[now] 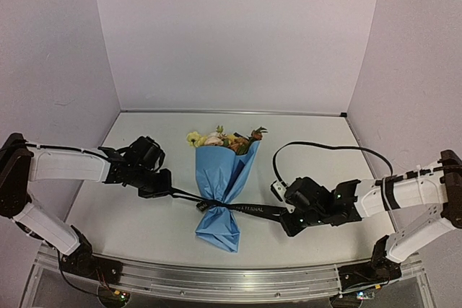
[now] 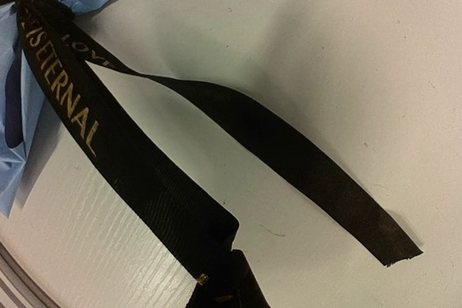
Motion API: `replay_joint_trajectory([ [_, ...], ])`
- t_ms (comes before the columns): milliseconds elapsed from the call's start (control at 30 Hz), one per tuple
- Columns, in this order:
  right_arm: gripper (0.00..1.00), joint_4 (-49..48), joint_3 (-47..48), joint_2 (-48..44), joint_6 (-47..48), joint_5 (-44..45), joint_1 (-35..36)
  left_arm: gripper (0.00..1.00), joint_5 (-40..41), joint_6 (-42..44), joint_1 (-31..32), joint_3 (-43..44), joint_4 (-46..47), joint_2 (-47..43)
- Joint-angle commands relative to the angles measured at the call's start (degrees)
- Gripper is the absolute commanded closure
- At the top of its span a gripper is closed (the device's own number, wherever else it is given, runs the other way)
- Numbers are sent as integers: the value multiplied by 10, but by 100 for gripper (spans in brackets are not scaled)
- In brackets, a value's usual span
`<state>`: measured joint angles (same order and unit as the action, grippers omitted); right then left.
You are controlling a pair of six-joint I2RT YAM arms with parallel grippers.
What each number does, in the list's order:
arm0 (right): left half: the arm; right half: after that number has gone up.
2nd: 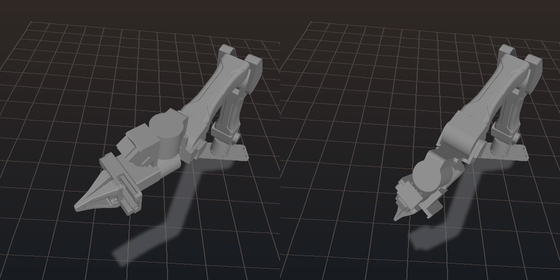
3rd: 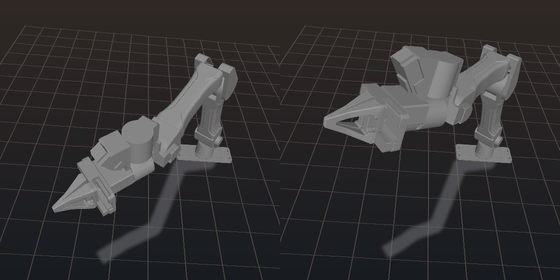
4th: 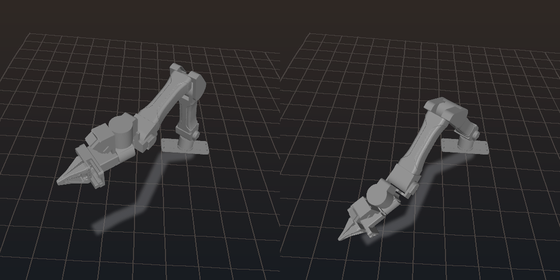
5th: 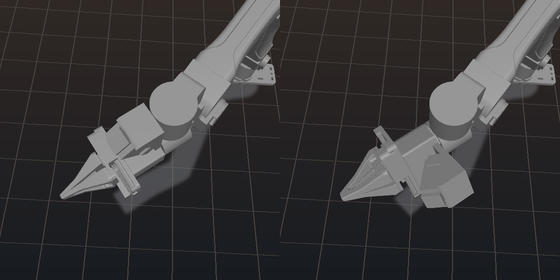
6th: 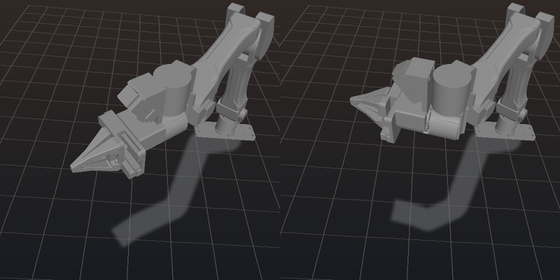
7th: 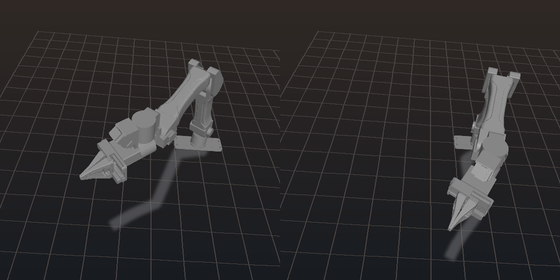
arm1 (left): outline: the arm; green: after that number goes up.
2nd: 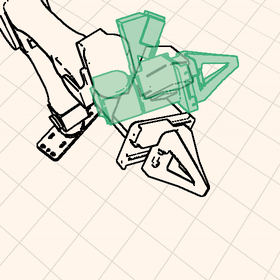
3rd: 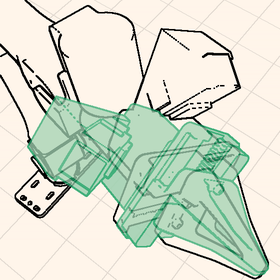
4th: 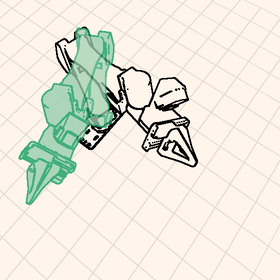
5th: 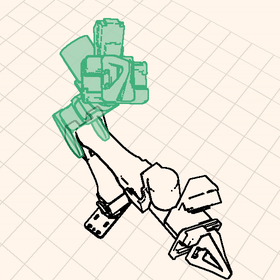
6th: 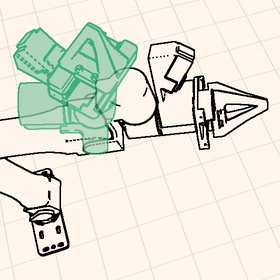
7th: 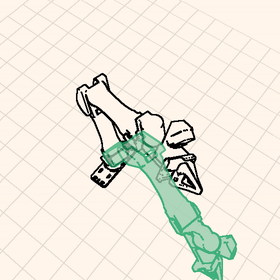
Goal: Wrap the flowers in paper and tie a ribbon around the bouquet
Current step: Tie the half-tied ribbon around the folded bouquet.
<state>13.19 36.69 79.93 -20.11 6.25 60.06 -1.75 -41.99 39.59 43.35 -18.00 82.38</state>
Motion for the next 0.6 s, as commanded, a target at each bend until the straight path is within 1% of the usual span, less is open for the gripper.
replay_joint_trajectory([
  [0,100,144,-13,13,-10,83,1,100,111,7,-33,1,-48,-34],
  [33,100,146,-19,11,-10,101,1,100,119,5,-36,0,-54,-43],
  [100,100,148,-38,5,-16,124,0,100,105,2,-55,-10,-50,-60],
  [233,100,143,-60,2,-48,116,-2,100,49,-9,-93,-44,-17,-70],
  [400,100,94,-73,9,-90,81,-2,100,-60,-51,-118,-88,61,-67],
  [567,100,43,-89,6,-127,57,-13,100,-152,-86,-165,-128,130,-76],
])
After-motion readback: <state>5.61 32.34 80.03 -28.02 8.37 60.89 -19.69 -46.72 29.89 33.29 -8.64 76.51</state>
